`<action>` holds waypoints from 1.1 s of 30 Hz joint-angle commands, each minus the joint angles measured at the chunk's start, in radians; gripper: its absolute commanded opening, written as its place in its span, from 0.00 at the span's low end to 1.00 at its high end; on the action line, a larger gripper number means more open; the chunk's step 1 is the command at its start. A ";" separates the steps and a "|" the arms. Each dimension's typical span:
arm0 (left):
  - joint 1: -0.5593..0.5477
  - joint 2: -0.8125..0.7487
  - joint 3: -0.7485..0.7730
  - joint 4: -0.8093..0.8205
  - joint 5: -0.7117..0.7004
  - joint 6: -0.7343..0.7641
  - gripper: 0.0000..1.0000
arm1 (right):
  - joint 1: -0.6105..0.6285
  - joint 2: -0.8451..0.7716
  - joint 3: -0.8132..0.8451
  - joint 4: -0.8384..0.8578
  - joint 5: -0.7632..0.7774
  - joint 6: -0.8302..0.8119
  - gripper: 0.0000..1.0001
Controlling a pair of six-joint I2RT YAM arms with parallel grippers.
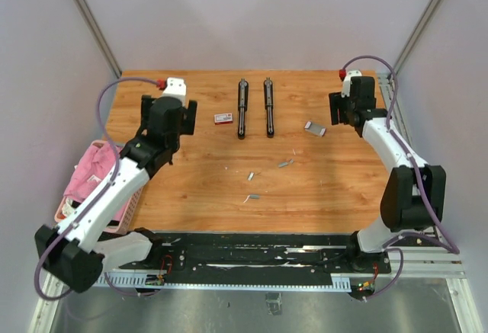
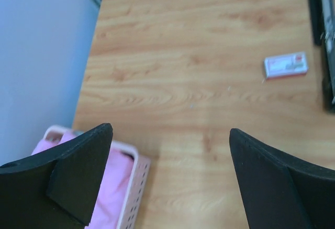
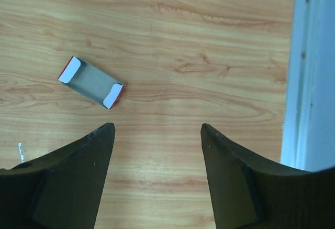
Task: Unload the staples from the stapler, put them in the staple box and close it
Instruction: Place the stapler at the center of the board, then move the staple box to the center of the board.
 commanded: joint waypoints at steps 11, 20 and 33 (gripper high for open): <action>0.031 -0.595 -0.534 -0.011 0.479 0.189 0.98 | -0.023 0.246 0.156 -0.115 -0.134 0.170 0.68; 0.031 -0.628 -0.609 0.013 0.513 0.192 0.98 | -0.026 0.333 0.215 -0.131 -0.158 0.226 0.68; 0.031 -0.665 -0.610 0.010 0.482 0.193 0.98 | -0.028 0.450 0.284 -0.147 -0.143 0.235 0.57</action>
